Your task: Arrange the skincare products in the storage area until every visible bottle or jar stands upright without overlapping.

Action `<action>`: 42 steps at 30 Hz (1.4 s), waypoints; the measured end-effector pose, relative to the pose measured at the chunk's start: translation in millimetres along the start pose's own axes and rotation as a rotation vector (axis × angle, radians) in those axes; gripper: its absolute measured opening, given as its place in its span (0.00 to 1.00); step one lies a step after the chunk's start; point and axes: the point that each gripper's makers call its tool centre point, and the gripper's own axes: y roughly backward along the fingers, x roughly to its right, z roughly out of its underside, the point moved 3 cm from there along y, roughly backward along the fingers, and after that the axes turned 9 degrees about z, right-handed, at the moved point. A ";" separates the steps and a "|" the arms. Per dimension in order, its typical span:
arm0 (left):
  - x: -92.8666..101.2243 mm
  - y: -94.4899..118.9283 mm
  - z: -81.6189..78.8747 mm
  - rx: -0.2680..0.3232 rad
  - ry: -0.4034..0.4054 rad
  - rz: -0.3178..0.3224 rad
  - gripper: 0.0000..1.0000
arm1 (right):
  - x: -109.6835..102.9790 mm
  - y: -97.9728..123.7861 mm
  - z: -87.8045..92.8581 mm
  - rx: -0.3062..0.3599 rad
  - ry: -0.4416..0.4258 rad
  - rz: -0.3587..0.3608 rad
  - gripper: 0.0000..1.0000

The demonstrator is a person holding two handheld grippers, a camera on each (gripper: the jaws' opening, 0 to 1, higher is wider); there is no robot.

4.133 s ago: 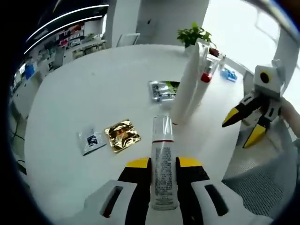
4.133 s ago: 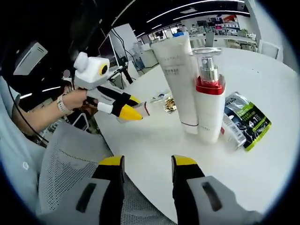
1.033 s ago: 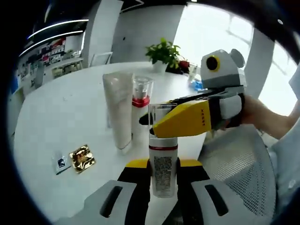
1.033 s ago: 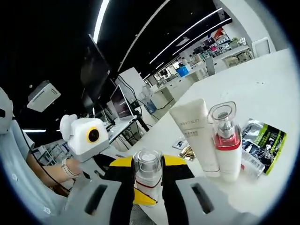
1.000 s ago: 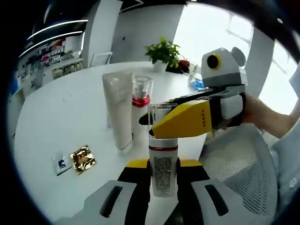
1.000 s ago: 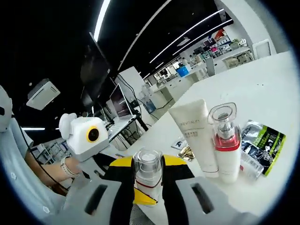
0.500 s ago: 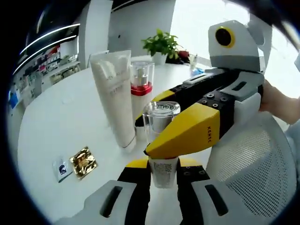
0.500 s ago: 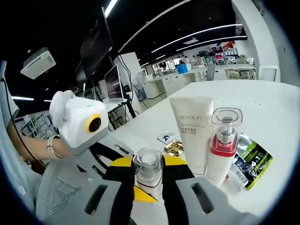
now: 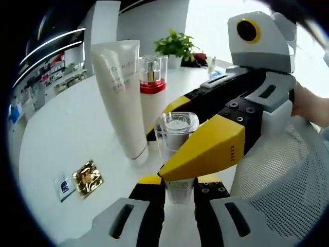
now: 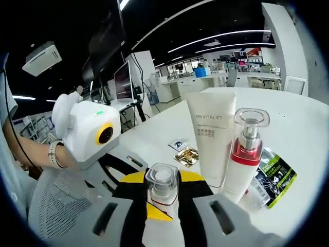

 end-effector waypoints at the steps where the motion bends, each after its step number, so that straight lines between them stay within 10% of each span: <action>1: 0.0 -0.1 0.7 0.000 -0.002 0.002 0.17 | -0.1 -0.1 0.5 -0.003 0.001 0.000 0.22; 42: -12.8 -3.5 8.9 -0.026 -0.195 -0.050 0.20 | -0.9 5.7 18.3 -0.129 0.057 0.006 0.32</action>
